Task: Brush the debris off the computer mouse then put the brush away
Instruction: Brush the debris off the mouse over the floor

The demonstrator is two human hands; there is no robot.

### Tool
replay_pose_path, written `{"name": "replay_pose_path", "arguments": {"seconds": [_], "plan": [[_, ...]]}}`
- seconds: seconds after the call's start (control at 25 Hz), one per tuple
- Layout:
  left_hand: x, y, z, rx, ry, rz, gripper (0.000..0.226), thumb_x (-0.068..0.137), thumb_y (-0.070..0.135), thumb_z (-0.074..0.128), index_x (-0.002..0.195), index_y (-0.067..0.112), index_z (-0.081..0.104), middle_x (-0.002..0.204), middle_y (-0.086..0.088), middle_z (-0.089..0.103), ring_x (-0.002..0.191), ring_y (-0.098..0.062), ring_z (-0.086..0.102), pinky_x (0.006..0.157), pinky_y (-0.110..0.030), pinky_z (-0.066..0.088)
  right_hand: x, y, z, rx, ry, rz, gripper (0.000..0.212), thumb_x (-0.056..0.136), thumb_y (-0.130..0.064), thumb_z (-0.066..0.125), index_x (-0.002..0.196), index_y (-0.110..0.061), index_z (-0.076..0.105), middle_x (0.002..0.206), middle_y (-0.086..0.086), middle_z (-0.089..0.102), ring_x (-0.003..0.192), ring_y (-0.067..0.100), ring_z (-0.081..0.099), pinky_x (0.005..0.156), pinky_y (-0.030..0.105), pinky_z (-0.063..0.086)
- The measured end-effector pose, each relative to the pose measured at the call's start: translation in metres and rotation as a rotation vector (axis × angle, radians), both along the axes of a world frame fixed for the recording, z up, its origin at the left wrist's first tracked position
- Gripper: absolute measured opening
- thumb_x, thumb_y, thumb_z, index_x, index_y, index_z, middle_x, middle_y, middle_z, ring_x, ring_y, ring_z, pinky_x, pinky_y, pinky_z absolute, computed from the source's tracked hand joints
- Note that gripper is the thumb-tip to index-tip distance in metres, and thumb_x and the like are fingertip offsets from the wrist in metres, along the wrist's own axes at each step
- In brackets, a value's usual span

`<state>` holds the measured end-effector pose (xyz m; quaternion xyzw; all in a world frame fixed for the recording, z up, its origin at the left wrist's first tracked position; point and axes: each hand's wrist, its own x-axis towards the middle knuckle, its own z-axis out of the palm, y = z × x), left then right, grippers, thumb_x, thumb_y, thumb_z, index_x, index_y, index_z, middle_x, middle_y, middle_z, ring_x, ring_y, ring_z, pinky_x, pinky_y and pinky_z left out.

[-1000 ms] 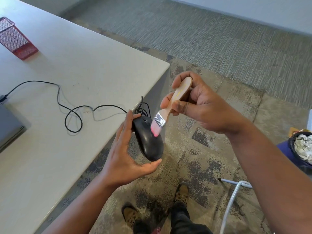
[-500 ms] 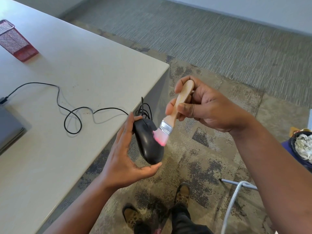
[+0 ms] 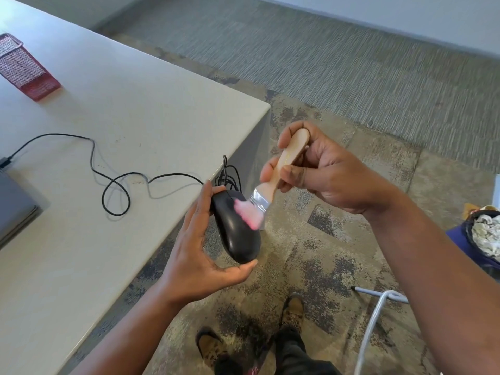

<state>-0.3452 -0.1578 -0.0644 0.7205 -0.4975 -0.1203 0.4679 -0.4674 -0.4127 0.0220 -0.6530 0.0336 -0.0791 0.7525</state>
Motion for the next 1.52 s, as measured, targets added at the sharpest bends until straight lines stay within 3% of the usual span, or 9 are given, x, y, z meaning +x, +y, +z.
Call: {"name": "replay_pose_path", "arguments": {"seconds": [0.12,0.32,0.44,0.6,0.8,1.0,1.2,1.4,1.52], "plan": [[-0.001,0.000,0.000,-0.002,0.012,-0.011,0.138,0.068,0.038,0.097,0.169,0.003,0.010,0.168,0.004,0.041,0.157,-0.026,0.042,0.126,-0.056,0.037,-0.004,-0.002,0.002,0.034,0.029,0.039,0.029,0.096,0.002,0.057,0.114,-0.015,0.042,0.103,0.020,0.075,0.087,0.026,0.065,0.078,0.030,0.054],[-0.005,-0.001,0.002,0.023,0.000,-0.055,0.140,0.068,0.039,0.097,0.171,0.005,0.008,0.169,-0.007,0.040,0.158,-0.031,0.039,0.121,-0.070,0.037,0.013,0.009,-0.004,-0.064,-0.060,-0.251,0.032,0.100,0.011,0.051,0.111,-0.017,0.040,0.104,0.015,0.074,0.096,0.021,0.068,0.083,0.029,0.054],[-0.006,-0.005,0.005,0.016,0.005,-0.032,0.138,0.068,0.042,0.095,0.169,0.003,0.010,0.166,-0.008,0.043,0.154,-0.026,0.045,0.124,-0.057,0.040,0.009,0.009,-0.005,-0.052,-0.074,-0.228,0.031,0.100,0.010,0.051,0.111,-0.018,0.041,0.103,0.015,0.075,0.097,0.026,0.066,0.083,0.031,0.054],[-0.003,-0.007,0.005,0.025,0.038,-0.010,0.137,0.068,0.041,0.093,0.167,-0.003,0.010,0.164,-0.007,0.045,0.154,-0.024,0.046,0.125,-0.040,0.038,-0.006,0.000,0.004,-0.037,0.006,-0.022,0.028,0.097,0.001,0.057,0.115,-0.015,0.043,0.102,0.019,0.076,0.090,0.033,0.063,0.079,0.032,0.055],[-0.002,-0.007,0.002,0.056,0.076,-0.028,0.147,0.068,0.040,0.095,0.172,0.009,-0.005,0.165,-0.008,0.044,0.153,-0.024,0.047,0.125,-0.050,0.040,-0.005,0.009,0.002,0.018,-0.025,-0.056,0.028,0.098,0.002,0.057,0.116,-0.015,0.045,0.105,0.020,0.075,0.092,0.030,0.066,0.082,0.034,0.055],[0.002,-0.008,-0.001,0.058,0.087,-0.072,0.153,0.069,0.037,0.097,0.170,0.012,-0.016,0.161,-0.006,0.044,0.150,-0.025,0.049,0.124,-0.047,0.040,0.008,0.028,-0.010,-0.052,-0.079,-0.250,0.031,0.099,0.010,0.055,0.112,-0.014,0.042,0.107,0.022,0.074,0.094,0.026,0.068,0.085,0.035,0.056],[0.001,-0.006,-0.001,0.078,0.090,-0.053,0.154,0.070,0.041,0.096,0.170,0.014,-0.018,0.161,-0.006,0.045,0.149,-0.020,0.050,0.124,-0.036,0.038,-0.002,0.028,-0.003,0.064,-0.011,0.000,0.028,0.096,0.005,0.056,0.113,-0.015,0.045,0.102,0.018,0.075,0.091,0.024,0.068,0.080,0.032,0.056],[-0.001,-0.008,0.001,0.088,0.092,-0.074,0.156,0.068,0.039,0.097,0.170,0.018,-0.019,0.162,0.002,0.045,0.152,-0.018,0.047,0.124,-0.028,0.035,0.008,0.034,-0.007,-0.010,-0.076,-0.204,0.030,0.100,0.012,0.052,0.114,-0.012,0.040,0.109,0.025,0.070,0.097,0.023,0.068,0.086,0.033,0.055],[-0.001,-0.009,0.002,0.071,0.092,-0.056,0.155,0.068,0.042,0.096,0.170,0.014,-0.018,0.160,-0.003,0.046,0.149,-0.019,0.050,0.123,-0.031,0.038,0.002,0.027,-0.005,0.074,-0.026,-0.060,0.029,0.096,0.006,0.053,0.113,-0.014,0.042,0.105,0.025,0.070,0.095,0.027,0.066,0.081,0.034,0.053]]}}
